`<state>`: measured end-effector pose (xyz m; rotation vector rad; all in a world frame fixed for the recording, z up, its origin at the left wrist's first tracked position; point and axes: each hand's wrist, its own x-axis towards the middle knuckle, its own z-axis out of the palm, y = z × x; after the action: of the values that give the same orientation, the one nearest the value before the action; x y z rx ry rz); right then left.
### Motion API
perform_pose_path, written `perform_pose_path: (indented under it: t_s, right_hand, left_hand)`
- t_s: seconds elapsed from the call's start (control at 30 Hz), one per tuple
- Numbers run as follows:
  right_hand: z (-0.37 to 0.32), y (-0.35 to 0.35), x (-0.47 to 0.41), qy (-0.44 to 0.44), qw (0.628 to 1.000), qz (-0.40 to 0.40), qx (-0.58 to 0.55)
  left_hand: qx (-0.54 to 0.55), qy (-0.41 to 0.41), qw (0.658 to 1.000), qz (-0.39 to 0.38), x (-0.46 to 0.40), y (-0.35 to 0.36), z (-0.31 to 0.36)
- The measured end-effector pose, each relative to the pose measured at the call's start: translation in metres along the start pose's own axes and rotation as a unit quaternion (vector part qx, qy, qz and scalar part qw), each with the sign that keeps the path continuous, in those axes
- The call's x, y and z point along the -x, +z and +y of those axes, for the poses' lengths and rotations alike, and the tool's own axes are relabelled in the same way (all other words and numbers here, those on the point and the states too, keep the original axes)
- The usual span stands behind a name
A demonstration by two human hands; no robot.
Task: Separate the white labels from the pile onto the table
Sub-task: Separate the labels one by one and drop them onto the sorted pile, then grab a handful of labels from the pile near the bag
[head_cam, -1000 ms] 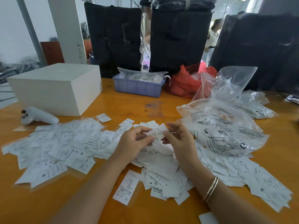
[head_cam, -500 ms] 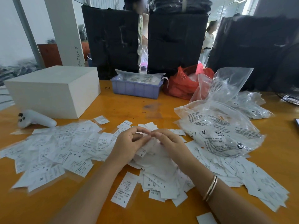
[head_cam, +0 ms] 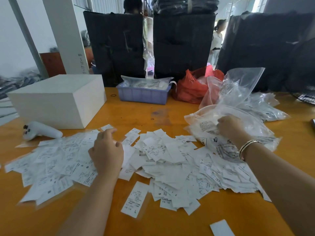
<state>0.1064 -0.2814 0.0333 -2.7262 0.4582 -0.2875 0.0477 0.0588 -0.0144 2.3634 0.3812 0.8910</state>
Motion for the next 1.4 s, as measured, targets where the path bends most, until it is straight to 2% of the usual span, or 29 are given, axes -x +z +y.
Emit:
perform_pose_path:
  t_s: [0.07, 0.23, 0.37, 0.5, 0.53, 0.6, 0.67, 0.7, 0.77, 0.87, 0.93, 1.0, 1.13, 1.23, 1.33, 1.4]
  right_hand:
    - [0.004, 0.01, 0.003, -0.004, 0.999, -0.021, 0.023]
    - [0.001, 0.017, 0.014, 0.013, 0.998, 0.04, -0.053]
    - [-0.005, 0.021, 0.024, -0.006, 0.992, 0.066, -0.104]
    - [-0.013, 0.027, 0.029, -0.046, 0.991, 0.031, -0.12]
    - [-0.014, 0.025, 0.029, -0.049, 0.991, 0.043, -0.12]
    - [-0.017, 0.017, 0.032, -0.054, 0.98, 0.127, -0.146]
    - [-0.024, 0.005, 0.039, -0.098, 0.948, 0.223, -0.205]
    - [-0.03, 0.0, 0.045, -0.133, 0.932, 0.241, -0.237]
    - [-0.048, -0.007, 0.061, -0.212, 0.918, 0.183, -0.28]
    - [-0.075, 0.0, 0.09, -0.297, 0.905, -0.003, -0.306]
    - [-0.086, 0.012, 0.105, -0.289, 0.887, -0.084, -0.35]
    - [-0.092, 0.026, 0.114, -0.257, 0.866, -0.134, -0.407]
    - [-0.094, 0.044, 0.118, -0.23, 0.86, -0.153, -0.428]
    - [-0.089, 0.047, 0.117, -0.241, 0.88, -0.125, -0.39]
    - [-0.075, 0.046, 0.116, -0.276, 0.914, -0.069, -0.288]
    - [-0.063, 0.046, 0.113, -0.33, 0.928, -0.086, -0.148]
  left_hand:
    - [-0.037, 0.024, 0.999, 0.011, 0.0, 0.0, 0.002]
    - [-0.01, 0.122, 0.992, 0.003, 0.006, 0.002, 0.009]
    - [0.006, 0.136, 0.99, -0.02, 0.007, 0.005, 0.011]
    - [0.011, 0.145, 0.989, -0.04, 0.008, 0.008, 0.011]
    - [0.012, 0.145, 0.989, -0.039, 0.008, 0.008, 0.011]
    - [0.018, 0.144, 0.989, -0.035, 0.008, 0.007, 0.012]
    - [0.043, 0.161, 0.986, -0.03, 0.01, 0.005, 0.015]
    - [0.068, 0.177, 0.981, -0.033, 0.011, 0.004, 0.018]
    - [0.14, 0.207, 0.966, -0.072, 0.016, 0.002, 0.024]
    - [0.239, 0.191, 0.929, -0.206, 0.021, -0.002, 0.029]
    - [0.272, 0.167, 0.903, -0.287, 0.022, -0.004, 0.03]
    - [0.29, 0.157, 0.884, -0.332, 0.024, -0.003, 0.031]
    - [0.297, 0.145, 0.89, -0.315, 0.024, 0.005, 0.03]
    - [0.318, 0.113, 0.893, -0.298, 0.022, 0.008, 0.027]
    - [0.361, 0.036, 0.889, -0.279, 0.021, 0.008, 0.027]
    - [0.382, -0.006, 0.886, -0.263, 0.02, 0.009, 0.026]
